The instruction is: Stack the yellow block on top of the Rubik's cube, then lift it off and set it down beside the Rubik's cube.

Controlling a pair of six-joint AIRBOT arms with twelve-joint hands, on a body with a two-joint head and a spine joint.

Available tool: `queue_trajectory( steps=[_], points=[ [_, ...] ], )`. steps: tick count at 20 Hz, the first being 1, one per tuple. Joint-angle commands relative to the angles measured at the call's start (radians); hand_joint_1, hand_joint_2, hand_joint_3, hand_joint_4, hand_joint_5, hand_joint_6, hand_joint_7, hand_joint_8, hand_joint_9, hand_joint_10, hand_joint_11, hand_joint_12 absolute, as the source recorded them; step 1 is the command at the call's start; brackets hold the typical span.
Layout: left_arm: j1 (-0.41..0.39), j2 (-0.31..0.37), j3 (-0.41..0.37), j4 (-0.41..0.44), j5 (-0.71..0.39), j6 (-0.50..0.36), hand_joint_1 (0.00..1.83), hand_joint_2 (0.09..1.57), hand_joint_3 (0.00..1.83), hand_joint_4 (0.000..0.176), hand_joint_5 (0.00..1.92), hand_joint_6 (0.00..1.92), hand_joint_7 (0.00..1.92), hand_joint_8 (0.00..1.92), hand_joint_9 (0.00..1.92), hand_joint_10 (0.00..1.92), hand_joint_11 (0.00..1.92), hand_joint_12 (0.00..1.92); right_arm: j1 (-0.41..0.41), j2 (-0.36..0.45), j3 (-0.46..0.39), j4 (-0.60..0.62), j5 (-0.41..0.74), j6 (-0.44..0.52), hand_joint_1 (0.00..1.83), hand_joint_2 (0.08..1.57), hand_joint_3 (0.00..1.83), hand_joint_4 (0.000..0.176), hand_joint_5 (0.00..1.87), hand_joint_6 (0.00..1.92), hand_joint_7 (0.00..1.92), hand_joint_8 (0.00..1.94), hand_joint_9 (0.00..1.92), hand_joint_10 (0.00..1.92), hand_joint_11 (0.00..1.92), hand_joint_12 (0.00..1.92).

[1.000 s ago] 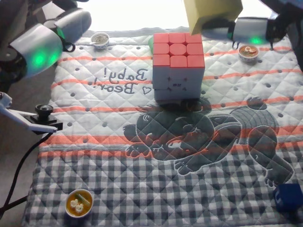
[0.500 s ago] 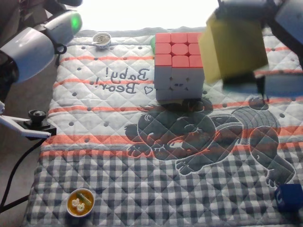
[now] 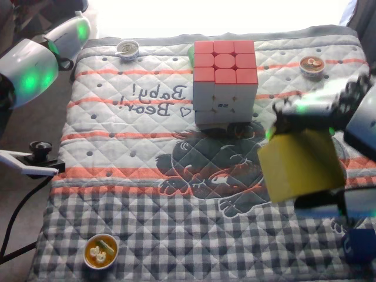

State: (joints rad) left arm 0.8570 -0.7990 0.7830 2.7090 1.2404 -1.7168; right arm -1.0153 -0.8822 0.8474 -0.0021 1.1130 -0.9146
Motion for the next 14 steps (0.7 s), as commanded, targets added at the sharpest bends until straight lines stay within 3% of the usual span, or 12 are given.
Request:
queue_trajectory(
  steps=[1,2,3,4,6,7,8,9,10,13,14],
  points=[
    [-0.008,0.004,-0.001,0.029,0.129,-0.007,1.01,1.41,0.00,0.021,0.44,1.79,0.51,1.68,0.31,1.20,0.12,1.79,0.003,-0.013,-0.001,-0.001,0.108,0.014,1.25,1.17,0.03,0.000,0.86,1.03,0.87,1.45,1.02,1.84,1.08,1.92],
    [-0.007,0.003,-0.002,0.029,0.131,-0.007,1.02,1.40,0.00,0.022,0.46,1.77,0.52,1.66,0.33,1.20,0.12,1.79,-0.007,-0.025,0.000,0.000,0.089,0.019,1.24,1.15,0.03,0.000,0.88,1.04,0.88,1.39,0.99,1.78,1.02,1.91],
    [-0.007,0.003,-0.003,0.028,0.131,-0.007,1.02,1.40,0.00,0.021,0.47,1.76,0.53,1.65,0.33,1.18,0.13,1.78,-0.015,-0.039,0.003,0.004,0.064,0.021,1.34,1.15,0.04,0.000,0.84,1.16,0.88,1.25,0.84,1.49,0.75,1.81],
    [-0.007,0.003,-0.004,0.028,0.131,-0.007,1.02,1.40,0.00,0.020,0.47,1.76,0.53,1.65,0.34,1.17,0.13,1.78,-0.021,-0.052,0.006,0.007,0.046,0.025,1.36,1.15,0.03,0.000,0.83,1.23,0.89,1.19,0.79,1.41,0.63,1.76],
    [-0.007,0.002,-0.005,0.028,0.131,-0.007,1.02,1.40,0.00,0.019,0.45,1.77,0.52,1.67,0.33,1.29,0.22,1.79,-0.032,-0.082,0.016,0.016,0.003,0.029,1.36,1.15,0.02,0.000,0.82,1.21,0.90,1.16,0.79,1.40,0.57,1.81],
    [-0.007,0.002,-0.005,0.028,0.131,-0.007,1.03,1.40,0.00,0.021,0.47,1.75,0.53,1.66,0.34,1.30,0.21,1.79,-0.035,-0.096,0.023,0.023,-0.019,0.029,1.24,1.16,0.01,0.000,0.85,1.17,0.91,1.18,0.70,1.37,0.45,1.83],
    [-0.007,0.001,-0.005,0.028,0.131,-0.007,1.03,1.40,0.00,0.020,0.47,1.76,0.53,1.65,0.34,1.31,0.22,1.80,-0.035,-0.108,0.031,0.026,-0.041,0.029,1.17,1.15,0.00,0.000,0.89,1.13,0.76,1.11,0.63,1.35,0.37,1.83],
    [-0.007,0.000,-0.005,0.028,0.131,-0.007,1.03,1.39,0.00,0.018,0.48,1.75,0.53,1.65,0.35,1.34,0.24,1.81,-0.035,-0.121,0.040,0.029,-0.068,0.029,1.14,1.02,0.00,0.000,0.63,0.86,0.57,0.90,0.46,1.21,0.17,1.75],
    [-0.007,0.000,-0.005,0.028,0.131,-0.007,1.03,1.39,0.00,0.017,0.47,1.75,0.54,1.64,0.35,1.35,0.22,1.83,-0.035,-0.126,0.044,0.032,-0.079,0.029,1.09,0.97,0.00,0.000,0.54,0.70,0.48,0.72,0.32,1.08,0.03,1.71],
    [-0.007,-0.001,-0.005,0.028,0.131,-0.007,1.03,1.39,0.00,0.026,0.51,1.70,0.50,1.69,0.28,1.45,0.12,1.91,-0.035,-0.133,0.050,0.040,-0.100,0.029,0.87,0.81,0.00,0.000,0.24,0.28,0.17,0.13,0.04,0.56,0.00,1.25],
    [-0.006,-0.001,-0.005,0.028,0.131,-0.007,1.03,1.39,0.00,0.024,0.53,1.68,0.49,1.71,0.26,1.48,0.11,1.92,-0.035,-0.132,0.050,0.041,-0.100,0.029,0.82,0.77,0.00,0.000,0.18,0.19,0.12,0.05,0.03,0.45,0.00,1.19]
  ],
)
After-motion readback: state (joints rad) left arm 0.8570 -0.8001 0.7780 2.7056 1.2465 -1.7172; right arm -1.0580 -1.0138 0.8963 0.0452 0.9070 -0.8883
